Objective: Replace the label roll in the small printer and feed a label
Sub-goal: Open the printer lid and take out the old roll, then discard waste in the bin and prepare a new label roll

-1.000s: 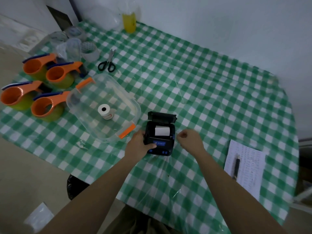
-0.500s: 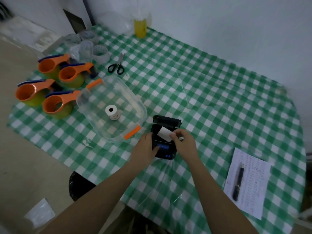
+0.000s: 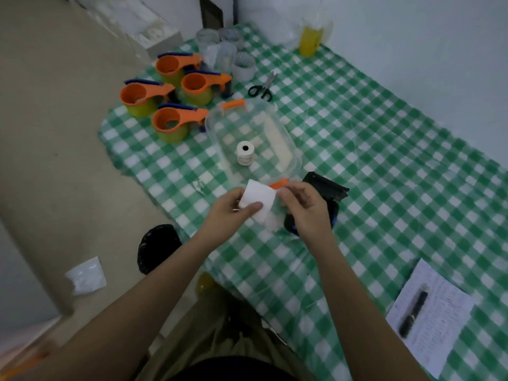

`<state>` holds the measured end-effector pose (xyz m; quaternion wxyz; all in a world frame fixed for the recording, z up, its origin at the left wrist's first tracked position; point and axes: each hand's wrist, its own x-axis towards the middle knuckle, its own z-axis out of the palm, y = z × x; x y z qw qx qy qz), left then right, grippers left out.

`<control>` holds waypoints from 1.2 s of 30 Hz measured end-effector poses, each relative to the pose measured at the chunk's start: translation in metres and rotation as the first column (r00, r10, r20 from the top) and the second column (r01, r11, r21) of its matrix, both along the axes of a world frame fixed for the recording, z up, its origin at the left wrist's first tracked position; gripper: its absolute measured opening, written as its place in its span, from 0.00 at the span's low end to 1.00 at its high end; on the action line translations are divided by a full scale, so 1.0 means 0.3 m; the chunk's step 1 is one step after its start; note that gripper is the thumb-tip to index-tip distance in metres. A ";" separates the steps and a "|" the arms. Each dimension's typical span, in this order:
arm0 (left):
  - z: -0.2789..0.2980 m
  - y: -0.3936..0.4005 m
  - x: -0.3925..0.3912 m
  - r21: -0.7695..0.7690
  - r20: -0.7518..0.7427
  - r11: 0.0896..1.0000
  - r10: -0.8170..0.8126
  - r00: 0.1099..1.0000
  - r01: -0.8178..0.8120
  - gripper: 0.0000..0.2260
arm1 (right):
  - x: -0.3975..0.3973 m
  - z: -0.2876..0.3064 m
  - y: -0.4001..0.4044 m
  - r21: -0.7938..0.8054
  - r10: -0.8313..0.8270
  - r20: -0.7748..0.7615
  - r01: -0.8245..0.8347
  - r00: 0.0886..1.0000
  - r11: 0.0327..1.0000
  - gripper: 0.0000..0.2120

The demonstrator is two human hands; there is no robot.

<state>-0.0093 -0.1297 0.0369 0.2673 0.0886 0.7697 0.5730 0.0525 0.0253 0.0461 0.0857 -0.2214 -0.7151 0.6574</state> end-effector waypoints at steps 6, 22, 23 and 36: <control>-0.117 -0.500 -0.010 -0.234 -0.096 0.928 0.273 0.957 -0.288 0.05 | -0.145 -0.086 -0.367 0.062 0.313 0.156 -0.325 0.937 0.944 0.11; -0.783 -1.096 -0.238 -0.643 0.144 0.729 0.416 0.898 -0.235 0.16 | -0.465 -0.619 -1.006 0.115 0.557 0.658 -0.798 0.507 0.591 0.09; -0.809 -1.098 -0.260 -0.647 0.150 0.728 0.413 0.898 -0.226 0.17 | -0.477 -0.645 -1.011 0.128 0.545 0.675 -0.807 0.497 0.577 0.09; -0.650 -0.996 -0.380 -0.505 -0.048 0.789 0.379 0.924 -0.350 0.10 | -0.511 -0.475 -0.943 0.464 0.533 0.432 -0.686 0.728 0.560 0.09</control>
